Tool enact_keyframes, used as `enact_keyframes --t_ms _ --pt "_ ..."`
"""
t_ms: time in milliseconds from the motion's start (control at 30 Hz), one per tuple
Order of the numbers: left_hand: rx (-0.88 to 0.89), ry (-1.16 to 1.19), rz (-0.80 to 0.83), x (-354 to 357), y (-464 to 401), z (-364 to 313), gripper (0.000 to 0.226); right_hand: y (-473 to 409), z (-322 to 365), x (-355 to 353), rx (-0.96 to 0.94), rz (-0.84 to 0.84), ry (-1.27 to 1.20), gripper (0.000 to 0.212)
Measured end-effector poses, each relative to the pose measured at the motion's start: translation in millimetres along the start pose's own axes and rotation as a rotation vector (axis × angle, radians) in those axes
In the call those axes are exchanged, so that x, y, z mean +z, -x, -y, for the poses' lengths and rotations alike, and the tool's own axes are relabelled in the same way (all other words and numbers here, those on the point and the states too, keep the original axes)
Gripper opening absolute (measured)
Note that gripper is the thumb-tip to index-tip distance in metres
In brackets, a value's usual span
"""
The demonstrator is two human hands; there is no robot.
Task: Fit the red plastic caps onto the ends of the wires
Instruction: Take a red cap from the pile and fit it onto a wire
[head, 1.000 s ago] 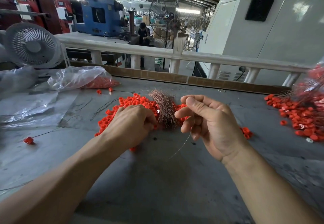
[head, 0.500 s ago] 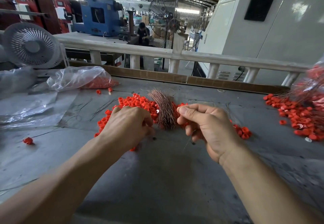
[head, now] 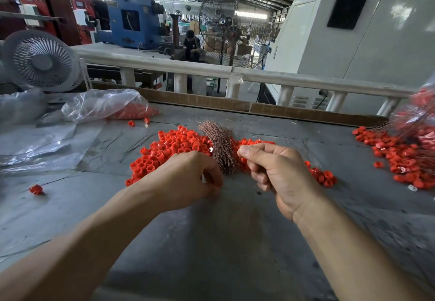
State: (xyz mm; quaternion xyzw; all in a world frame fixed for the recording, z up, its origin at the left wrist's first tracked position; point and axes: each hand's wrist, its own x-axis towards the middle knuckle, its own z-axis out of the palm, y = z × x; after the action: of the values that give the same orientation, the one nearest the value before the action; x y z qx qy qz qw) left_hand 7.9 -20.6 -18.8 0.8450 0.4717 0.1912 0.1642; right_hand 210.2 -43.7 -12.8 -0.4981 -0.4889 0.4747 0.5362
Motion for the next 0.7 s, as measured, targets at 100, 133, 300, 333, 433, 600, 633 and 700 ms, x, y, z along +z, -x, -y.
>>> enact_keyframes --t_ms 100,133,300,333,433,600,633,700 --pt "0.043 0.041 -0.013 2 1 -5 0.018 0 -1 0 -0.003 0.004 -0.005 0.011" --pt "0.053 0.056 -0.041 2 1 -7 0.019 0 0 0 -0.004 0.003 -0.003 0.011" --pt "0.06 0.229 -0.239 -3 0 -12 0.014 2 2 0 -0.024 -0.009 0.005 0.014" --pt "0.059 0.257 -0.26 -4 0 -12 0.012 2 3 0 -0.027 -0.009 -0.007 0.014" --pt "0.054 0.399 -0.274 -4 1 -13 0.006 4 5 2 -0.038 -0.006 -0.033 0.012" --pt "0.045 0.743 -0.274 -3 -3 -11 0.014 7 9 3 -0.062 -0.005 -0.039 0.015" --pt "0.037 0.834 -0.256 -3 -4 -9 0.016 8 10 3 -0.061 -0.004 -0.033 0.019" --pt "-0.001 1.025 -0.203 -2 -5 -7 0.021 9 11 3 -0.056 0.005 -0.022 0.02"
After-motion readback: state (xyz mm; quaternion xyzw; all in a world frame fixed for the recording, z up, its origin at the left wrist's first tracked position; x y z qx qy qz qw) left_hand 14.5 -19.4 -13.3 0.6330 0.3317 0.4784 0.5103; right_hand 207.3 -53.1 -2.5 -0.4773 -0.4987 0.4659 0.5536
